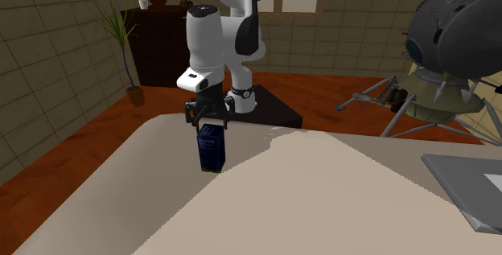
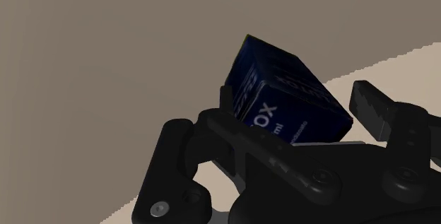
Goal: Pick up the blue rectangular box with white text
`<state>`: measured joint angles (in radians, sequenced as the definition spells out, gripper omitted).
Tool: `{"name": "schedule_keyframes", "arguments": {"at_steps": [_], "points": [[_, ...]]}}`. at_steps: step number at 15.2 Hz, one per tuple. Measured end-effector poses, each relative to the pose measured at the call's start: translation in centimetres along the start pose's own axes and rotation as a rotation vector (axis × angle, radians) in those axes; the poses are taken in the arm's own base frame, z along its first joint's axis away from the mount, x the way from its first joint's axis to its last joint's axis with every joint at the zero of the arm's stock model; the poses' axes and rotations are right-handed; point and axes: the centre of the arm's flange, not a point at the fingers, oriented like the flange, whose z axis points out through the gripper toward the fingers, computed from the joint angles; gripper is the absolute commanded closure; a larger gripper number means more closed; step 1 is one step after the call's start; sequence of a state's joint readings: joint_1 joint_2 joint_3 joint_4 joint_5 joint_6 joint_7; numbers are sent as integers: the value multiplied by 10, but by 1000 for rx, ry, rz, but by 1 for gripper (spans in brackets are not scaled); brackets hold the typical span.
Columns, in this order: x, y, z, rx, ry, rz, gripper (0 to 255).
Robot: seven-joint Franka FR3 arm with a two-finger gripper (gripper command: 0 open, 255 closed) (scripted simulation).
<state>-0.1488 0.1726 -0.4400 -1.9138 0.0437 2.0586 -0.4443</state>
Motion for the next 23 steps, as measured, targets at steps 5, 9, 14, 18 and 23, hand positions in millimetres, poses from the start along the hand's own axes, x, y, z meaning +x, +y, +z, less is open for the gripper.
{"name": "schedule_keyframes", "arguments": {"at_steps": [5, 9, 14, 18, 23], "points": [[0, 0, 0, 0, 2, 0, 255], [0, 0, 0, 0, 3, 0, 255], [0, 0, -19, 0, -1, 0, 255], [-1, 0, -41, 0, -1, 0, 255], [-1, 2, -66, 0, -1, 0, 255]]}}
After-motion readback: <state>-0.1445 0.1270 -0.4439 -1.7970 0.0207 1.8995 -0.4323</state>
